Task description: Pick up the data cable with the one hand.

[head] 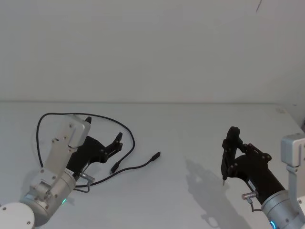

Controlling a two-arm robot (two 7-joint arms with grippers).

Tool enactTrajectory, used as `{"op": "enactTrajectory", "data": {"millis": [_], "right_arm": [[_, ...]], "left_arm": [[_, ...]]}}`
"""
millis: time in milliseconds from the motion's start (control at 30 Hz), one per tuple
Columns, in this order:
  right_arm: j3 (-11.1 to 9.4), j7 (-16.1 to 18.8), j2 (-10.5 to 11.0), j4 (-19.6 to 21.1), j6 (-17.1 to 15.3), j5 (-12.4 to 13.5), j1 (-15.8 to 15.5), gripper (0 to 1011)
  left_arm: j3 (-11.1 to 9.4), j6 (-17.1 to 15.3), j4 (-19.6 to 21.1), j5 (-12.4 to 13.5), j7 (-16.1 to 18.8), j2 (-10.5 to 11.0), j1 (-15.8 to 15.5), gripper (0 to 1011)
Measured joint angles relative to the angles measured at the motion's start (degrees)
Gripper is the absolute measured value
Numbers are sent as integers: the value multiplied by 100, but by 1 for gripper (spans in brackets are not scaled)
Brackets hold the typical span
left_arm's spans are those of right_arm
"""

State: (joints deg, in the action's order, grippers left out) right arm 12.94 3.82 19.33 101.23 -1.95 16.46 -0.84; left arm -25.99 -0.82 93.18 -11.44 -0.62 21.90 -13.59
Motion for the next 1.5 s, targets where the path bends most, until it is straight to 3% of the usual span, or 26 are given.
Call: {"op": "enactTrajectory", "data": {"millis": [733, 1100, 1500], "right_arm": [[0, 0, 0, 0, 0, 0, 0, 279], [0, 0, 0, -1, 0, 0, 0, 279], [0, 0, 0, -1, 0, 0, 0, 279]], "left_arm": [[-2, 12, -12, -8, -105, 33, -41, 1001], [24, 111, -150, -220, -778, 223, -310, 1001], [36, 107, -452, -777, -2045, 473, -666, 1001]]}}
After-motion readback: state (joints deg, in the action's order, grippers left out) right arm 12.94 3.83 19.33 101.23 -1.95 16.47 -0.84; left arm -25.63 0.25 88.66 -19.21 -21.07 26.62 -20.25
